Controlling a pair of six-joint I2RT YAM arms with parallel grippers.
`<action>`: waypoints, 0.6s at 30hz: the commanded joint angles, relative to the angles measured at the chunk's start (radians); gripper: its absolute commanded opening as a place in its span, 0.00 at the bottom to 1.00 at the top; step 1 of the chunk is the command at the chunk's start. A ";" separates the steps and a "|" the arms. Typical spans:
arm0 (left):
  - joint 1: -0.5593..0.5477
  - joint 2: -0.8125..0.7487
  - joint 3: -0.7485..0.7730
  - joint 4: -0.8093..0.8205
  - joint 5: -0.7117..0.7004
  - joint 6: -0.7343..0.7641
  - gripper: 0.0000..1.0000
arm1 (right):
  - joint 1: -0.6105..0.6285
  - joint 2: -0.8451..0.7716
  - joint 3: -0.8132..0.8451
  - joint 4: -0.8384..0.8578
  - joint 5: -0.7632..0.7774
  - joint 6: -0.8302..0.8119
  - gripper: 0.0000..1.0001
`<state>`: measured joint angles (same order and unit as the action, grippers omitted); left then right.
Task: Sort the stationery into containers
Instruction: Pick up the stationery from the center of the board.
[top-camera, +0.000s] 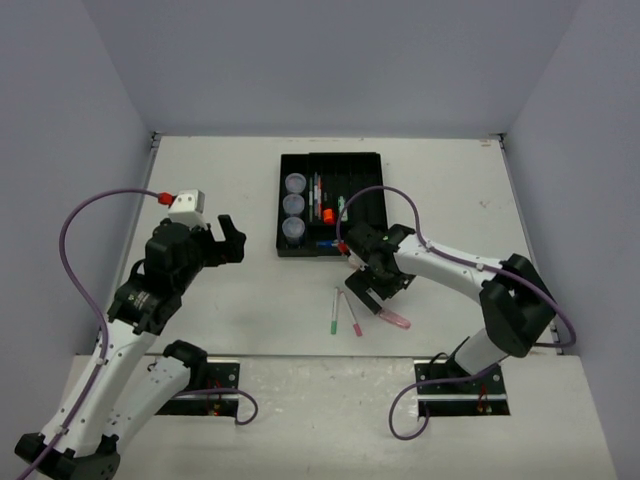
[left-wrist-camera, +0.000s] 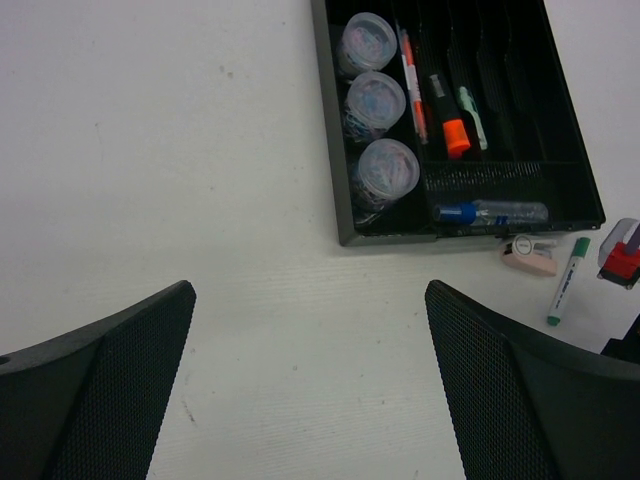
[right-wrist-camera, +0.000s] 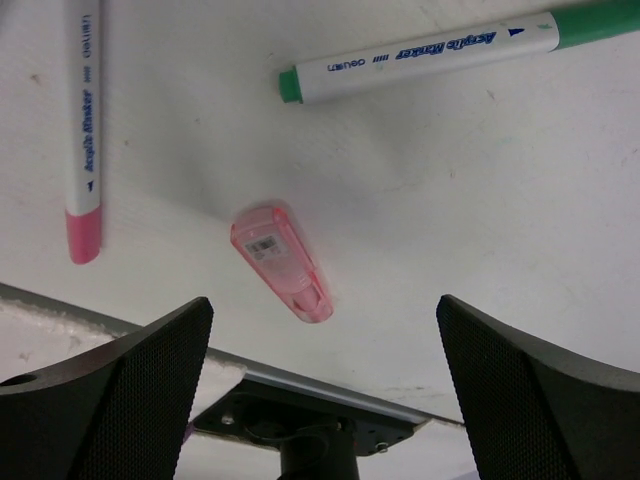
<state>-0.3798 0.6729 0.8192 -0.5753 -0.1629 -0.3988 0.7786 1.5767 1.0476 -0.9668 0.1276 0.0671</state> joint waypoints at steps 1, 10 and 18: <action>0.005 -0.020 -0.015 0.047 0.016 0.035 1.00 | 0.018 -0.056 0.017 -0.029 0.008 -0.051 0.95; -0.010 -0.035 -0.015 0.046 0.005 0.032 1.00 | 0.044 0.053 -0.026 0.017 -0.025 -0.065 0.91; -0.016 -0.050 -0.014 0.040 -0.007 0.031 1.00 | 0.056 0.138 -0.035 0.068 -0.063 -0.119 0.62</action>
<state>-0.3897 0.6354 0.8055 -0.5659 -0.1607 -0.3988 0.8261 1.6625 1.0091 -0.9355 0.0885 -0.0109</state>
